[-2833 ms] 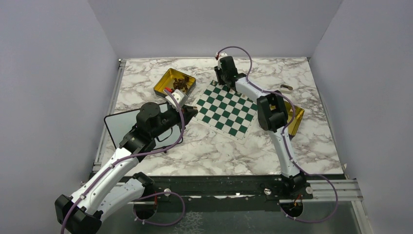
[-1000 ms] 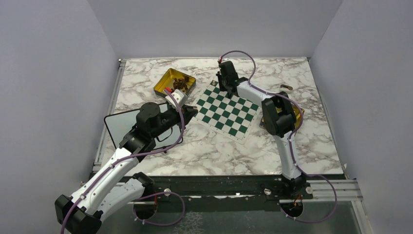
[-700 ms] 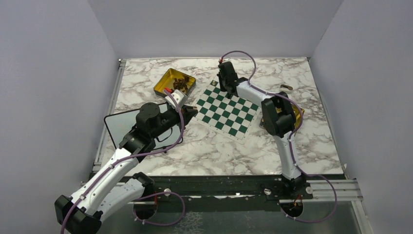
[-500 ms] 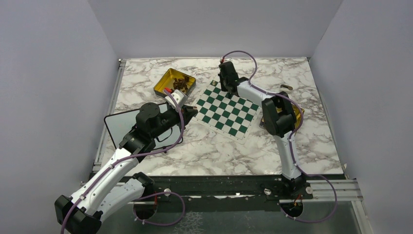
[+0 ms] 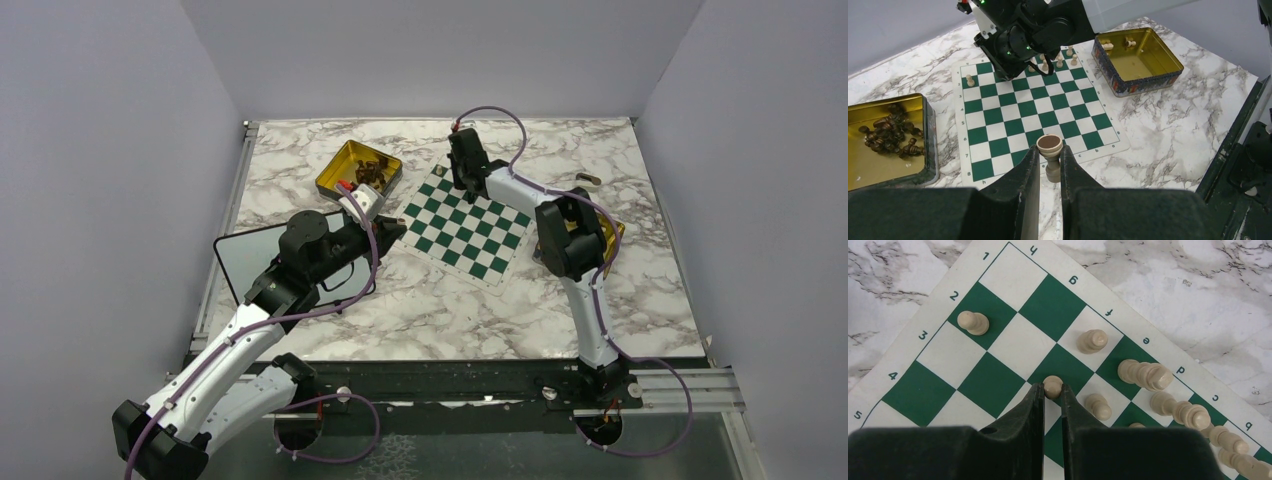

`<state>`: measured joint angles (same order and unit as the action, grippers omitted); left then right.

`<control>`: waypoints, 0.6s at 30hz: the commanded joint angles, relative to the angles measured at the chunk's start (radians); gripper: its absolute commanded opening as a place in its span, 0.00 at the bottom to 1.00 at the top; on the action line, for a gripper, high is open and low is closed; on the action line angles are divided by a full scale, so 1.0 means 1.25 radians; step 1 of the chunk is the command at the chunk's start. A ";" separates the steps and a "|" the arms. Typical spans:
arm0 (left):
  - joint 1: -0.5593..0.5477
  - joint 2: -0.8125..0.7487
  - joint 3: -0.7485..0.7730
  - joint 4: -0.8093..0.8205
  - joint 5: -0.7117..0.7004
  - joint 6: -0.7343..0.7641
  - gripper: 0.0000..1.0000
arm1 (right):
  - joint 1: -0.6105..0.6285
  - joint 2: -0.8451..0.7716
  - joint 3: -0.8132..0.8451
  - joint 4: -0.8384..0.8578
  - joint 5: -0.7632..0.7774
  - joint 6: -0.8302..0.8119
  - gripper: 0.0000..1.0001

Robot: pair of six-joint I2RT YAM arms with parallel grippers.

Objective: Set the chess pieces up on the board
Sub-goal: Place the chess piece on the chessboard.

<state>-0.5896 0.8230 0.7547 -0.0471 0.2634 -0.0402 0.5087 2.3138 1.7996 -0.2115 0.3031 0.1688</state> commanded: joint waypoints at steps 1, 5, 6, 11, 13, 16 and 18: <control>-0.002 -0.004 0.000 0.020 0.018 0.002 0.03 | 0.002 0.020 0.013 0.016 0.037 0.012 0.15; -0.002 -0.005 0.001 0.015 0.016 0.004 0.03 | 0.002 0.026 0.023 0.014 0.048 0.011 0.16; -0.001 -0.007 0.002 0.013 0.015 0.005 0.02 | 0.002 0.029 0.027 0.008 0.049 0.011 0.16; -0.002 -0.010 0.002 0.014 0.014 0.006 0.03 | 0.002 0.037 0.036 -0.007 0.058 0.012 0.16; -0.002 -0.011 0.002 0.014 0.015 0.006 0.03 | 0.002 0.039 0.037 -0.007 0.059 0.012 0.16; -0.002 -0.012 0.002 0.014 0.015 0.006 0.03 | 0.002 0.043 0.042 -0.010 0.054 0.011 0.18; -0.002 -0.013 0.004 0.012 0.013 0.008 0.02 | 0.002 0.046 0.048 -0.016 0.051 0.014 0.18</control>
<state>-0.5896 0.8227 0.7547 -0.0471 0.2646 -0.0399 0.5087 2.3455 1.8168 -0.2150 0.3416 0.1692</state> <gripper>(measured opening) 0.152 0.182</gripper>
